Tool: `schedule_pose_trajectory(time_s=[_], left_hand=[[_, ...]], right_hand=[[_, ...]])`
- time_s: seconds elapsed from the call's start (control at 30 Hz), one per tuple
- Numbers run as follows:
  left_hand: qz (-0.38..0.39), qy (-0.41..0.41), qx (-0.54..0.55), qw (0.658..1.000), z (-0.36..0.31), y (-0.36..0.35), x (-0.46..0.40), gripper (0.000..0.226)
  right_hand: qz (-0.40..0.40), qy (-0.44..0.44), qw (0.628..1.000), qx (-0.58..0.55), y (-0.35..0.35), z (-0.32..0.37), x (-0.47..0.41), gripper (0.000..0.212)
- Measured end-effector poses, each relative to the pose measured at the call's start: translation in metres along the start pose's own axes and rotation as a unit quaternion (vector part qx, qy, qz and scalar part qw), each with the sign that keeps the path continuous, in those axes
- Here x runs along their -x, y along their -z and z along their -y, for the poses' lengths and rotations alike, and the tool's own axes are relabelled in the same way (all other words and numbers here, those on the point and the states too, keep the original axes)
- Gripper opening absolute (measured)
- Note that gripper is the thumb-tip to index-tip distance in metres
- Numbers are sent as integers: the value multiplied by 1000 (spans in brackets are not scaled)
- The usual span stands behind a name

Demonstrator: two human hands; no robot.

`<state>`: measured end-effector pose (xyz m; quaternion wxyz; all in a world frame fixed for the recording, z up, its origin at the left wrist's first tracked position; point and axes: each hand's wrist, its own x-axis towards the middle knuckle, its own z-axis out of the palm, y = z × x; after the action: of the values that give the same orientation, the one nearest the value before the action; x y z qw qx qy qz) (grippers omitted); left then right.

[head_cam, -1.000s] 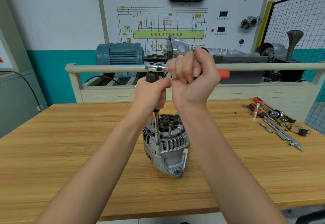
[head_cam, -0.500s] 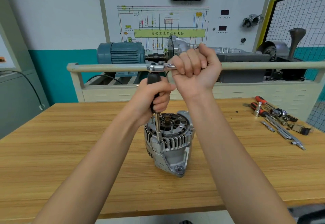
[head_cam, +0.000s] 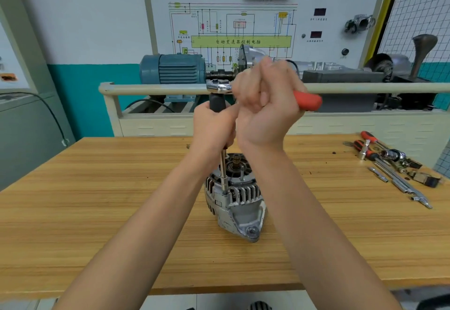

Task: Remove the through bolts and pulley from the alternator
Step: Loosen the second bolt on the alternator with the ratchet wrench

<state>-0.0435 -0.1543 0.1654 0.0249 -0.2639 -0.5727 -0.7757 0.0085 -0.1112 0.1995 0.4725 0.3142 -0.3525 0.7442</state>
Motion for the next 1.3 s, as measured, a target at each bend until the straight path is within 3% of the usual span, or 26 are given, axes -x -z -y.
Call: schedule_pose_trajectory(time_s=[0.13,0.2,0.27,0.37,0.5,0.57,0.7,0.8,0.97,1.2,1.3], left_hand=[[204,74,84,972,-7,18,-3,32],[258,93,84,958,-8,20,-3,37],[242,96,70,963,-8,18,-3,46],[127,83,35,988,-7,8,-2,49],[-40,40,-19,998,-1,-8,-2,41],[-66,-3,-53,996,2,-11,-1,40],[-49,4,-21,999,2,-5,1,41],[66,36,28,997,-2,6,0,40],[258,88,39,961,-5,14,2,39],[170,73,43,982,-4,7,3,47],[151,58,67,985,-10,12,2,51]], right_hand=[[-8,-163,974,-156,16,8,-22,54],[-32,-214,951,-222,21,7,-28,52],[-43,-217,946,-238,25,5,-29,55],[-27,-171,969,-178,24,3,-23,60],[5,-6,1000,-12,7,-2,-5,45],[-2,53,997,49,1,-6,4,41],[12,12,1000,-3,3,-3,-2,46],[12,-101,989,-104,15,2,-18,52],[-72,-233,923,-298,37,4,-33,48],[-113,-236,934,-242,33,12,-28,37],[-82,-228,948,-204,26,14,-23,27]])
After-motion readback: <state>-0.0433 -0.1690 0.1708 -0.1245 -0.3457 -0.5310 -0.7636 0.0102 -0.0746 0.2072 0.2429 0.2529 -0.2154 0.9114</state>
